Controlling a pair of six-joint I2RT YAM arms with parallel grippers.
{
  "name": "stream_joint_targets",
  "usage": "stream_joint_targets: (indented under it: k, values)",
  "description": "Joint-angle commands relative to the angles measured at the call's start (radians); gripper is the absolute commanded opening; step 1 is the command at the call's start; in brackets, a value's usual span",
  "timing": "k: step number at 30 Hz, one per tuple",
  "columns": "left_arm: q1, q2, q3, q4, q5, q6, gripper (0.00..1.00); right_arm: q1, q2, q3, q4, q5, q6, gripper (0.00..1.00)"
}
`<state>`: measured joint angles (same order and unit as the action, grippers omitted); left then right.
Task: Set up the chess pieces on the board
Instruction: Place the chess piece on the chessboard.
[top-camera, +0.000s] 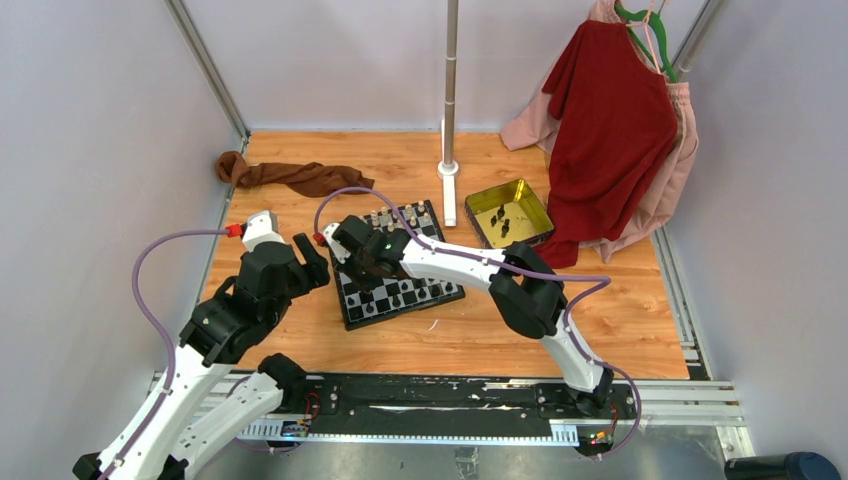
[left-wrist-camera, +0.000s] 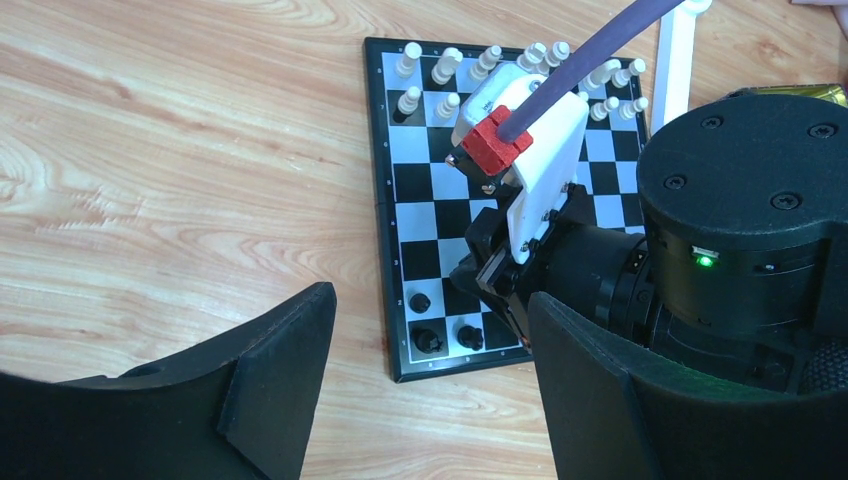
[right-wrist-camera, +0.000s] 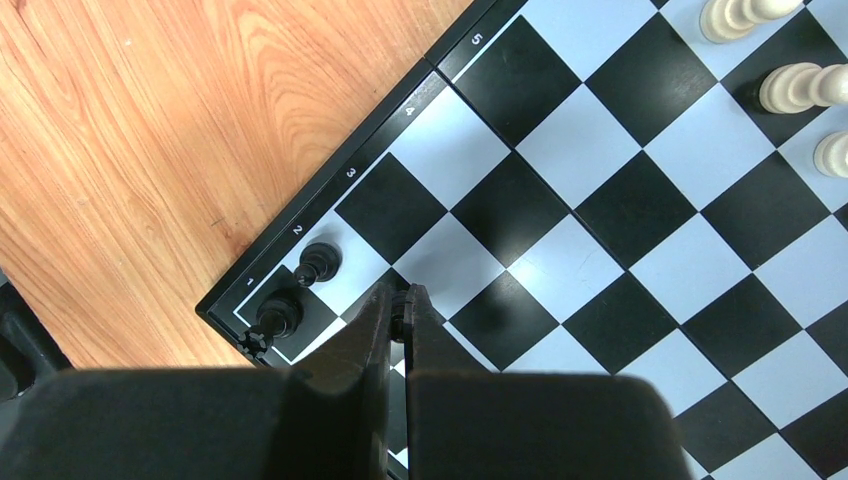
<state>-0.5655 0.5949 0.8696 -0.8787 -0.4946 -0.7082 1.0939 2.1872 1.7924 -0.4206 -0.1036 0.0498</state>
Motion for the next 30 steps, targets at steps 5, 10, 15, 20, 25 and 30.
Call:
stream_joint_targets:
  k: [5,10,15,20,25,30]
  values:
    - [-0.007,-0.012,0.023,-0.022,-0.016,-0.001,0.76,0.018,0.013,0.002,-0.011,-0.002,0.006,0.00]
    - [-0.007,-0.012,0.021,-0.022,-0.016,-0.002,0.76,0.021,0.003,-0.020,-0.005,0.000,0.012,0.00]
    - [-0.007,-0.012,0.017,-0.022,-0.018,-0.004,0.76,0.026,-0.007,-0.045,0.005,0.003,0.016,0.00]
    - [-0.006,-0.014,0.017,-0.022,-0.014,-0.007,0.76,0.028,-0.016,-0.061,0.012,0.004,0.019,0.00]
    - [-0.007,-0.016,0.016,-0.022,-0.013,-0.010,0.76,0.029,-0.020,-0.072,0.013,0.004,0.021,0.00]
    - [-0.007,-0.017,0.013,-0.022,-0.013,-0.013,0.76,0.032,-0.024,-0.080,0.012,0.010,0.022,0.01]
